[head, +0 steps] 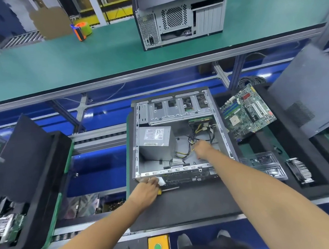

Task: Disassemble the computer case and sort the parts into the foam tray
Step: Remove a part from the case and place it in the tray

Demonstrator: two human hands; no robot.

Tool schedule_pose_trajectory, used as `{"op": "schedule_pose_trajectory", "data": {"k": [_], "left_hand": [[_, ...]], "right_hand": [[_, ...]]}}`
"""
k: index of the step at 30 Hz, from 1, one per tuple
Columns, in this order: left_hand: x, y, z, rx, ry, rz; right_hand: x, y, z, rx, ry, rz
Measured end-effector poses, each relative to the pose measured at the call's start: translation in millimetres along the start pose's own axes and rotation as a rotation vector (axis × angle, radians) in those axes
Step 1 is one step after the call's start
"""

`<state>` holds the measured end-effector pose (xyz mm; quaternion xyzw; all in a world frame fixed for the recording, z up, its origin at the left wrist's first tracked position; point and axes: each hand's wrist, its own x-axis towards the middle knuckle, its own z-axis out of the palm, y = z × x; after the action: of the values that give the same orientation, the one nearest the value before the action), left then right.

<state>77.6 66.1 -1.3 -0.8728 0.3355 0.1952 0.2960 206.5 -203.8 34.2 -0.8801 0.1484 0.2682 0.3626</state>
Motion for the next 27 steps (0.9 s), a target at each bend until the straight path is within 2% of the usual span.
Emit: {"op": "schedule_pose_trajectory", "data": {"k": [3, 8, 12, 15, 19, 23, 25, 27], "left_hand": [[0, 3, 1, -0.003, 0.049, 0.017], [-14, 1, 4, -0.010, 0.051, -0.069], [-32, 10, 11, -0.058, 0.277, -0.065], [-47, 28, 24, -0.300, 0.444, -0.109], [-75, 60, 30, -0.669, 0.536, -0.341], [-109, 83, 42, -0.939, 0.414, -0.645], [-129, 95, 52, -1.111, 0.378, -0.859], [-149, 108, 68, -1.272, 0.259, -1.091]], "right_hand": [[2, 0, 2, 0.051, -0.021, 0.005], [0, -1, 6, -0.081, -0.057, -0.010], [4, -1, 8, -0.120, -0.071, -0.005], [10, -1, 11, -0.174, -0.077, -0.026], [4, -1, 9, -0.332, 0.026, -0.085], [-12, -6, 1, -0.402, 0.125, -0.185], [-17, -13, 1, -0.417, 0.079, -0.181], [-22, -16, 3, -0.439, 0.030, -0.165]]}}
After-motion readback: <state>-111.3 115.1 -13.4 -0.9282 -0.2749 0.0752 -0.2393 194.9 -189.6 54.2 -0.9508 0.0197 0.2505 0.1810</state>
